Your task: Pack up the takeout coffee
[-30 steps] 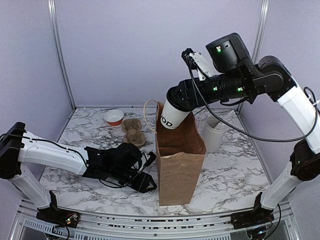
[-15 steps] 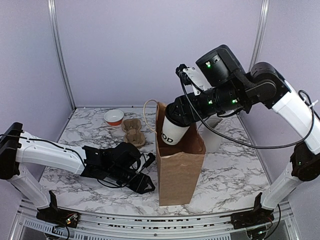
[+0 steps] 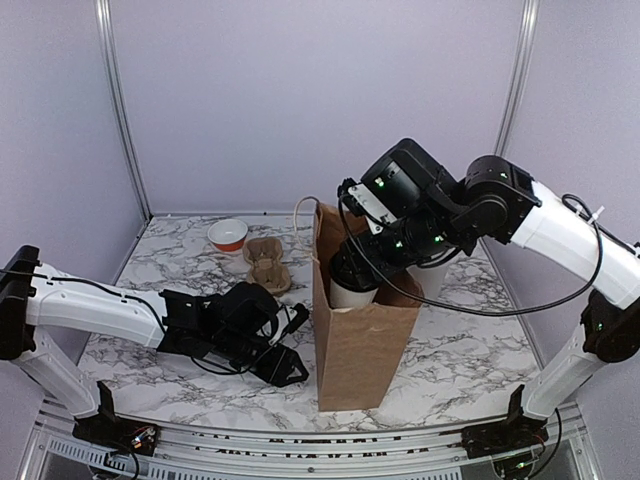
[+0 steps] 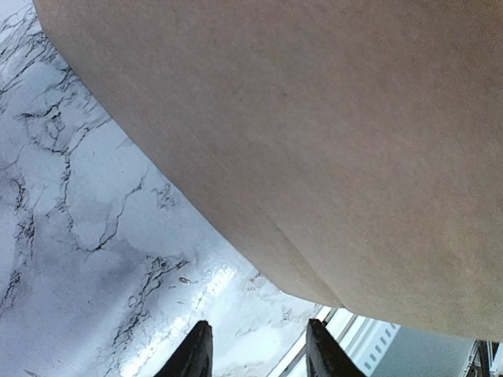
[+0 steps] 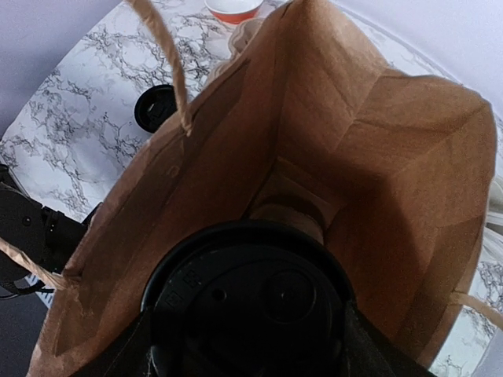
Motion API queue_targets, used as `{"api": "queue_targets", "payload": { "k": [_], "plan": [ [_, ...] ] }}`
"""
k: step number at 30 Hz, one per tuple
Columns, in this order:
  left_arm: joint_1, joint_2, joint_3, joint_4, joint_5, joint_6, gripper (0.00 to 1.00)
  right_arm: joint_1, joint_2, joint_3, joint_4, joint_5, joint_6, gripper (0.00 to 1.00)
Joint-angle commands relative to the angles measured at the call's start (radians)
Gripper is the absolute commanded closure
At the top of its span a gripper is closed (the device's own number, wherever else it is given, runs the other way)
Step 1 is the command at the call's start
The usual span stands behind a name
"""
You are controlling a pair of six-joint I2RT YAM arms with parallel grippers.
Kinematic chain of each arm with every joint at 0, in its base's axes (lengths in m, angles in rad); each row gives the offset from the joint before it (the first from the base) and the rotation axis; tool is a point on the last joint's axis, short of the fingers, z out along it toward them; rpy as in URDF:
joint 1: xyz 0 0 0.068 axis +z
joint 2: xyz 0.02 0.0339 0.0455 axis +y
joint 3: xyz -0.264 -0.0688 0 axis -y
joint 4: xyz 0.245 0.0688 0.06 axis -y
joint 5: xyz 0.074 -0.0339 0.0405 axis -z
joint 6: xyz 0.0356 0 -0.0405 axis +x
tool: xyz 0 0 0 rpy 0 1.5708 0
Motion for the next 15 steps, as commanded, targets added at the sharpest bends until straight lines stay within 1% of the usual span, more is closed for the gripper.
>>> {"api": "queue_targets", "payload": {
  "k": [1,7,15],
  "plan": [
    [0.012,-0.052,0.014,-0.038,-0.031,0.009,0.58,-0.033,-0.043,-0.058,0.065,-0.063,0.007,0.47],
    [0.032,-0.085,0.004,-0.048,-0.046,0.006,0.58,-0.067,-0.040,-0.081,0.071,-0.115,-0.007,0.48],
    [0.092,-0.157,0.016,-0.071,-0.035,0.020,0.58,-0.069,-0.017,-0.098,0.050,-0.152,-0.006,0.49]
  ]
}}
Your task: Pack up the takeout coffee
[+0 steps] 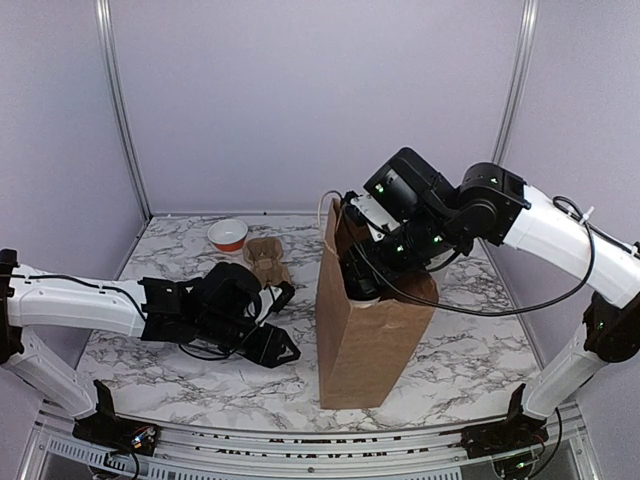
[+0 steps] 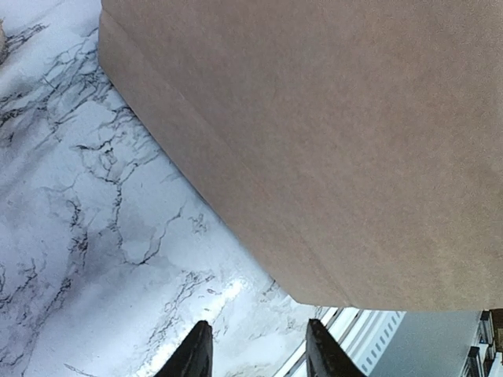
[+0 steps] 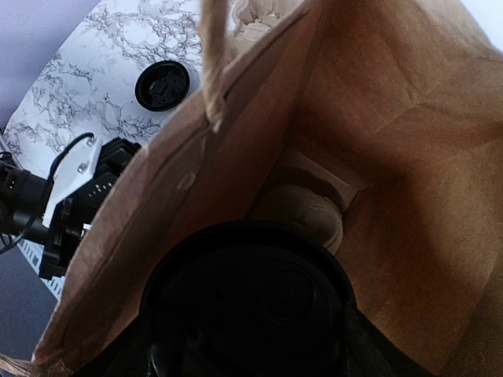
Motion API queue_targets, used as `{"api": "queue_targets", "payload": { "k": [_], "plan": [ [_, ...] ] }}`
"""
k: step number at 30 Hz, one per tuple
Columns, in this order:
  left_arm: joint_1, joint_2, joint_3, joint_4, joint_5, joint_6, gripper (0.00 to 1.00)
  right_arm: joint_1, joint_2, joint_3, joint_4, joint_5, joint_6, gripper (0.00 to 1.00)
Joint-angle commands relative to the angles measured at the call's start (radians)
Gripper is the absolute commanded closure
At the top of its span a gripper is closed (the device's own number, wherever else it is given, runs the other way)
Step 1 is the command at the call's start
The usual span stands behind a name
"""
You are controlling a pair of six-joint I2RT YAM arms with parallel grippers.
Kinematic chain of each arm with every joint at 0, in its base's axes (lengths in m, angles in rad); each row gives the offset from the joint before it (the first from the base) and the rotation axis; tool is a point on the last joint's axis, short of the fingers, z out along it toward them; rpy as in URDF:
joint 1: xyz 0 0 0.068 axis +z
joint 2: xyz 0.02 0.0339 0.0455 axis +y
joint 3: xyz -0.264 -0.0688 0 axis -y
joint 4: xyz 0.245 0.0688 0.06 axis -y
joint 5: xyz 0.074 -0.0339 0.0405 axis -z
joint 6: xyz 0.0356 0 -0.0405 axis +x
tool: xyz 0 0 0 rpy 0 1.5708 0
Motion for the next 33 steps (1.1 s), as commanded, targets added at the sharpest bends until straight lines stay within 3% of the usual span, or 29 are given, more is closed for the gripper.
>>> {"api": "queue_targets", "payload": {
  "k": [1,11,24,33],
  "plan": [
    [0.047,-0.078,0.023,-0.053,-0.008,0.024,0.58,0.001,-0.002,-0.010,0.013,-0.037,0.000,0.49],
    [0.159,-0.209,0.120,-0.146,-0.051,0.060,0.58,0.124,0.059,0.024,-0.051,-0.047,0.013,0.50],
    [0.185,-0.268,0.240,-0.154,-0.061,0.089,0.57,0.088,0.028,-0.030,-0.046,-0.027,0.024,0.49],
    [0.187,-0.282,0.345,0.014,0.074,0.045,0.47,0.063,0.018,-0.052,-0.001,-0.049,0.018,0.49]
  ]
}}
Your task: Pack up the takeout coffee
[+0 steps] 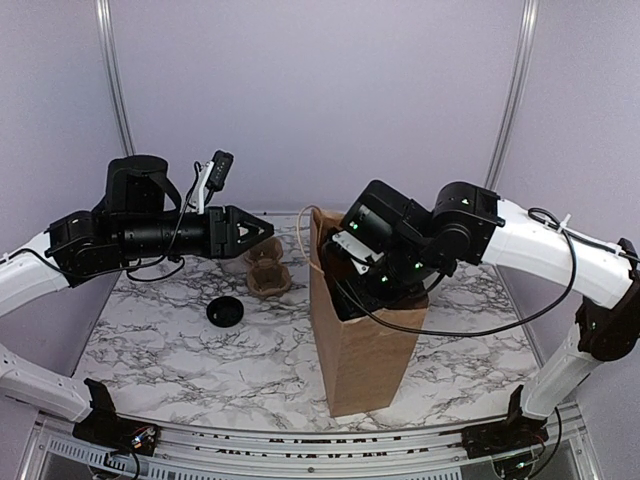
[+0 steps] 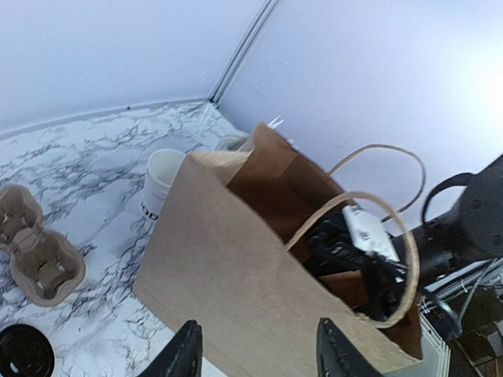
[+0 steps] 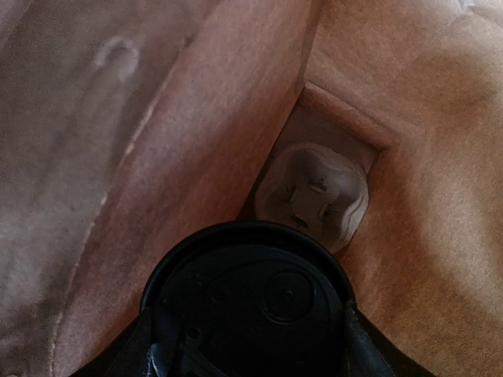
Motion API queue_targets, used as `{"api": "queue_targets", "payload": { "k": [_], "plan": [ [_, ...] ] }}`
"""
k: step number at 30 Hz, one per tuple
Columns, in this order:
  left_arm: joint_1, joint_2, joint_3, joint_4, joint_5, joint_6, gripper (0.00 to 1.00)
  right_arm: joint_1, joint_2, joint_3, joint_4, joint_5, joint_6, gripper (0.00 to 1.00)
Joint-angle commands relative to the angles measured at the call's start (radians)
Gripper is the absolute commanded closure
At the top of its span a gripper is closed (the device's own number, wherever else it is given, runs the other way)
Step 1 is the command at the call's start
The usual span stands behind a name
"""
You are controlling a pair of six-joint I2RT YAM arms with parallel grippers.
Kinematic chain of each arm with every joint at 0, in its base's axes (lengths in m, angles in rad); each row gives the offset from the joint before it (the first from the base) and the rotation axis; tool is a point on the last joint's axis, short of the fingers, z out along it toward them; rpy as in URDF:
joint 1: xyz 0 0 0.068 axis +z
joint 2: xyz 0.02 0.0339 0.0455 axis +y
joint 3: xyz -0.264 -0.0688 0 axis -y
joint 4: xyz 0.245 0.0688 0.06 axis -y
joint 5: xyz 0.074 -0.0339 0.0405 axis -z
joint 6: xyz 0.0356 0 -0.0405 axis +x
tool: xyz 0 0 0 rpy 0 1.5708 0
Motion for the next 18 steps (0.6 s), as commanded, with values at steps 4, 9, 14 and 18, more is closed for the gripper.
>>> {"api": "queue_targets", "payload": {
  "k": [4,9,14,18],
  "plan": [
    [0.004,0.043,0.093,0.172,0.162,-0.041,0.45,-0.017,-0.030,0.001,0.040,-0.015,0.002,0.49],
    [-0.013,0.090,0.131,0.182,0.183,-0.038,0.44,-0.019,-0.037,-0.006,0.039,-0.012,0.003,0.49],
    [-0.050,0.152,0.196,0.112,0.139,0.003,0.47,-0.020,-0.043,-0.011,0.037,-0.007,0.006,0.50],
    [-0.070,0.170,0.219,0.075,0.080,0.032,0.62,-0.020,-0.049,-0.016,0.037,-0.006,0.010,0.50]
  ]
}}
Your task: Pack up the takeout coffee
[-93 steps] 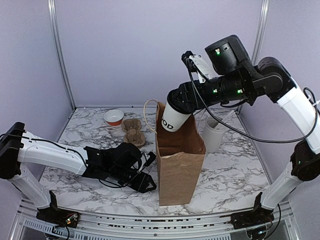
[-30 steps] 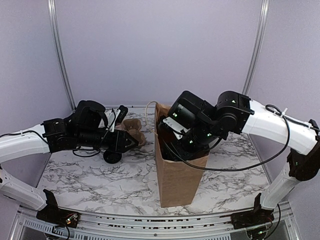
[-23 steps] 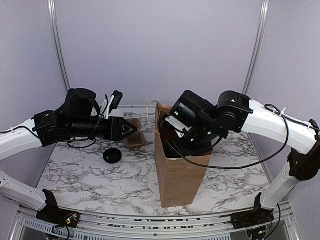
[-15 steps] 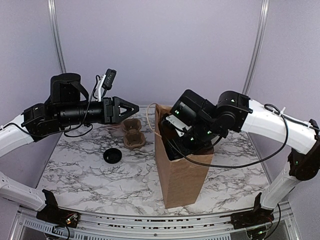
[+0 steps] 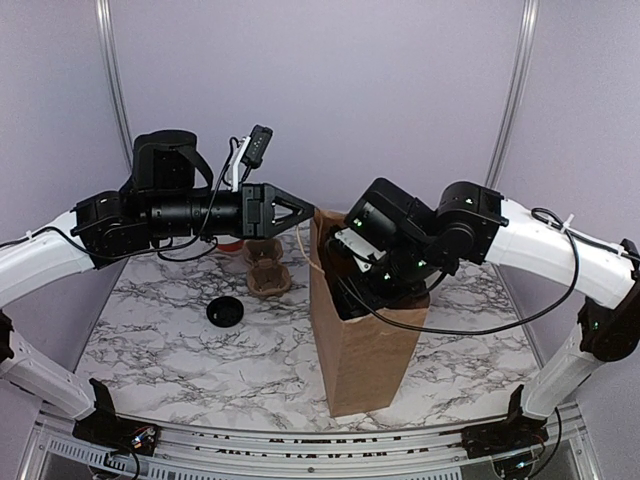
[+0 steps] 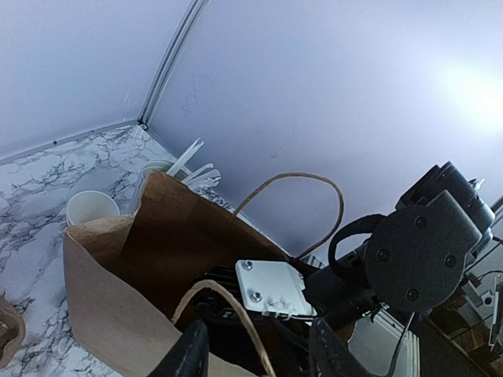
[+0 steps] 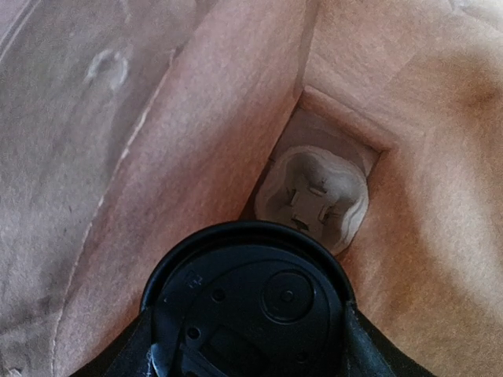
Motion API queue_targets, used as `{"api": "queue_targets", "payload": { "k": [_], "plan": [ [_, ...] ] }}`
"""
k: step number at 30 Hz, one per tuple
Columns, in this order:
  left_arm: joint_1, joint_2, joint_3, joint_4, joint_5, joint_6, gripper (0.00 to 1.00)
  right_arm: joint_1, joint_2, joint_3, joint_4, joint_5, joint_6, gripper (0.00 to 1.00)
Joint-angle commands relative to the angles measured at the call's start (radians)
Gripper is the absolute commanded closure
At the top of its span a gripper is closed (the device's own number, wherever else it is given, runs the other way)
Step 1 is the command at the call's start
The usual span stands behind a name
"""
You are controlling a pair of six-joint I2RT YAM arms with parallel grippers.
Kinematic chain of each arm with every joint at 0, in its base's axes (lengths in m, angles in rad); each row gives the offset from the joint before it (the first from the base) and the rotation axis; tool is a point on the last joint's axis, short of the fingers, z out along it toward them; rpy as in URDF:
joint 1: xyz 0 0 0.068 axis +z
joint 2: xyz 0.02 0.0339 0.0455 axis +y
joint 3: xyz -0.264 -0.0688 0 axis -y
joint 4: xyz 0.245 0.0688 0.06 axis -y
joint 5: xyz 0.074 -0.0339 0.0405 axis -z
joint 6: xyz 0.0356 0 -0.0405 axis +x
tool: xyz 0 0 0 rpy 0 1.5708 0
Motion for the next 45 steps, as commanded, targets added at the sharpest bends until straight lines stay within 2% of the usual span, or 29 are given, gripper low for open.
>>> {"api": "queue_targets", "payload": {
  "k": [1,4,7,8,20,26,33,45],
  "plan": [
    [-0.024,0.010,0.042,-0.054,-0.072,0.050,0.68,-0.008,-0.037,-0.002,0.016,0.007,0.011,0.50],
    [-0.044,0.007,0.047,-0.069,-0.108,0.073,0.86,-0.009,-0.038,-0.008,0.012,0.008,0.013,0.50],
    [-0.075,0.002,0.040,-0.070,-0.122,0.090,0.99,-0.016,-0.043,-0.008,0.008,0.009,0.012,0.50],
    [-0.085,0.001,0.036,-0.070,-0.122,0.092,1.00,-0.019,-0.043,-0.005,0.008,0.010,0.009,0.50],
    [-0.213,-0.053,-0.016,-0.024,-0.226,0.049,1.00,-0.075,0.005,0.026,0.005,-0.001,-0.055,0.50],
    [-0.264,-0.081,-0.061,0.017,-0.328,0.043,1.00,-0.078,0.053,0.038,0.005,-0.011,-0.068,0.50],
    [-0.270,-0.098,-0.115,0.045,-0.450,0.037,1.00,-0.064,0.050,0.035,-0.035,-0.037,-0.044,0.52],
    [-0.270,-0.095,-0.151,0.110,-0.465,0.040,1.00,-0.054,0.008,-0.031,-0.116,-0.056,-0.017,0.52]
  ]
}}
